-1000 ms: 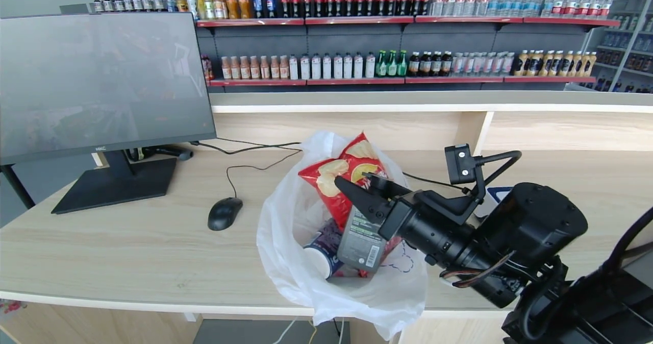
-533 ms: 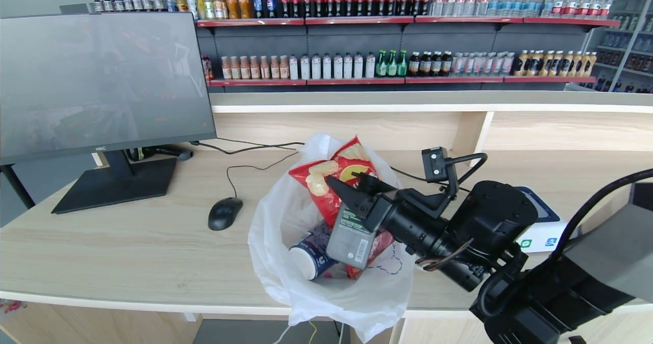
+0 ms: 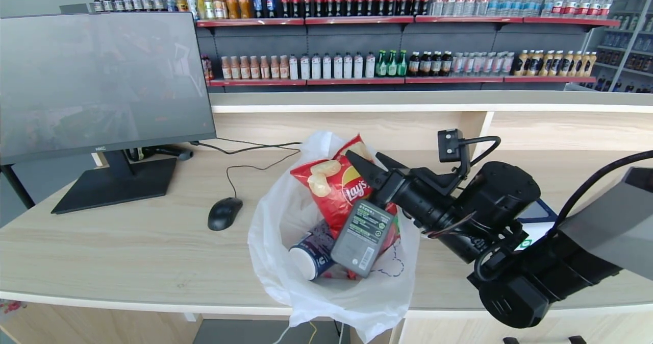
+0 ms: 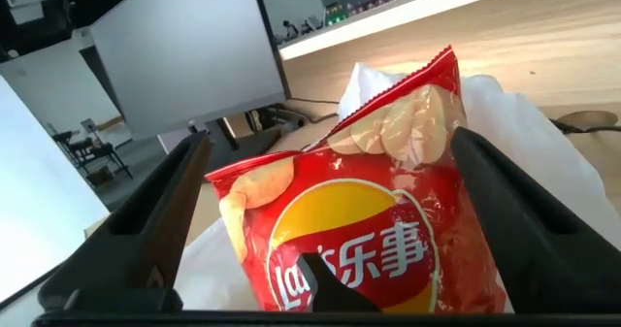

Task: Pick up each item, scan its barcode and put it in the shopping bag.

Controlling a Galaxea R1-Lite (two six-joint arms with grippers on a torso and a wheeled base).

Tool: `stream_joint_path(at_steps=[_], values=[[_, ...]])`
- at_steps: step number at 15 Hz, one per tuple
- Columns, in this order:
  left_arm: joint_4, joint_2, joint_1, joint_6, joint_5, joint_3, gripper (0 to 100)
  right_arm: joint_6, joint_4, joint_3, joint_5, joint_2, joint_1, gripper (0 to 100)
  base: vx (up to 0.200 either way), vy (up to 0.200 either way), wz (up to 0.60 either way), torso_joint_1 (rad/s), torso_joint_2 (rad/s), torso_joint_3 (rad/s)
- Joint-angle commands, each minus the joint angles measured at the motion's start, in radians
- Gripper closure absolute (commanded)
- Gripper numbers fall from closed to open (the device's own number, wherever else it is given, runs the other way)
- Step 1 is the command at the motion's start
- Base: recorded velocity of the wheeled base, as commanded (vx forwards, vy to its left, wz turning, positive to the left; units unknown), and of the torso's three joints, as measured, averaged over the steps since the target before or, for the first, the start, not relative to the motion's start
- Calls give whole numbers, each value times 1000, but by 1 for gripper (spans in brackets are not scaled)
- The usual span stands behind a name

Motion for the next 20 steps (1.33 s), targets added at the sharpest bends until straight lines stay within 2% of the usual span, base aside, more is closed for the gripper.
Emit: stream_joint_path(at_steps=[1, 7, 13, 20], values=[[0, 0, 0, -1, 0, 0, 0, -1, -1, -5, 0, 12, -1, 0, 0, 0, 0, 0, 0, 0], [0, 0, 0, 1, 0, 0, 0, -4, -1, 8, -4, 18, -17, 0, 0, 0, 0, 0, 0, 0], [0, 0, 0, 2, 0, 0, 0, -4, -1, 59, -4, -5, -73, 0, 0, 0, 0, 0, 0, 0], [0, 0, 0, 1, 0, 0, 0, -6, -1, 85, -4, -39, -70, 0, 0, 0, 0, 0, 0, 0]])
